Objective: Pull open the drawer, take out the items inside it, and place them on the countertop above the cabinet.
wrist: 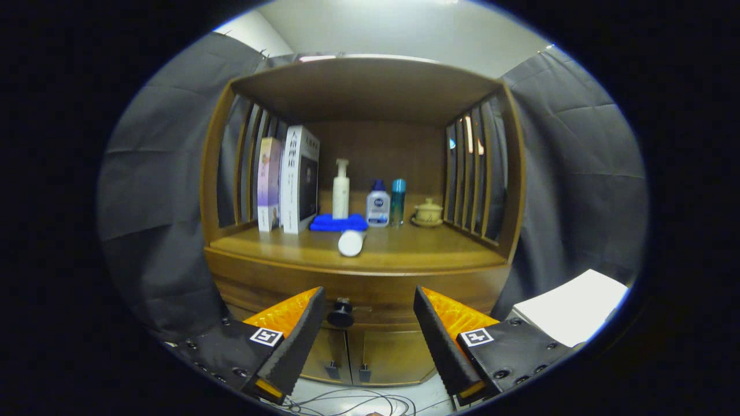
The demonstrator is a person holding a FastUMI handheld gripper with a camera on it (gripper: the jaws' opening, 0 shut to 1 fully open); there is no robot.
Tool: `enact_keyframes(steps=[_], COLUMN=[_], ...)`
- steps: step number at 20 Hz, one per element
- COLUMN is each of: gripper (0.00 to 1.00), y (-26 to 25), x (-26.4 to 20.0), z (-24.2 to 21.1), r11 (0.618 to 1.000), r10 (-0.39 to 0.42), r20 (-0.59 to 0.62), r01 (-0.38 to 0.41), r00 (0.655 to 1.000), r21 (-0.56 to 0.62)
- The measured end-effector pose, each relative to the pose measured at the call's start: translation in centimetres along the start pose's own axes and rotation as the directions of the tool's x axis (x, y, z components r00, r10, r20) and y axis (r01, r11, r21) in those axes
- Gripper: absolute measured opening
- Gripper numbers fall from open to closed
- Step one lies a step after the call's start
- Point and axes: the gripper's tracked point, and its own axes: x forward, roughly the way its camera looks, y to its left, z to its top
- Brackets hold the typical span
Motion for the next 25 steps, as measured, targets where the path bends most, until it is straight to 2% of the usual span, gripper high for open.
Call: enact_keyframes(steps=[5, 7, 12, 17, 21, 25], gripper=[0.95, 0.95, 0.95, 0.95, 0.95, 0.95], y=[-1.5, -1.1, -0.5, -0.2, -2.6, -3.3], x=[-5.7, -7.5, -11.1, -13.9, -16.0, -16.2], z=[6.7, 8.3, 12.2, 12.4, 12.2, 11.7], r11=[0.997, 0.993, 0.989, 0.992, 0.992, 0.989], r10=[-0.039, -0.031, -0.058, -0.024, -0.056, -0.051], r20=[0.143, 0.174, 0.240, 0.220, 0.248, 0.251], r01=[0.029, 0.011, 0.024, -0.004, 0.025, 0.015], r00=[0.989, 0.984, 0.969, 0.975, 0.967, 0.967], r21=[0.073, 0.118, 0.144, 0.127, 0.124, 0.144])
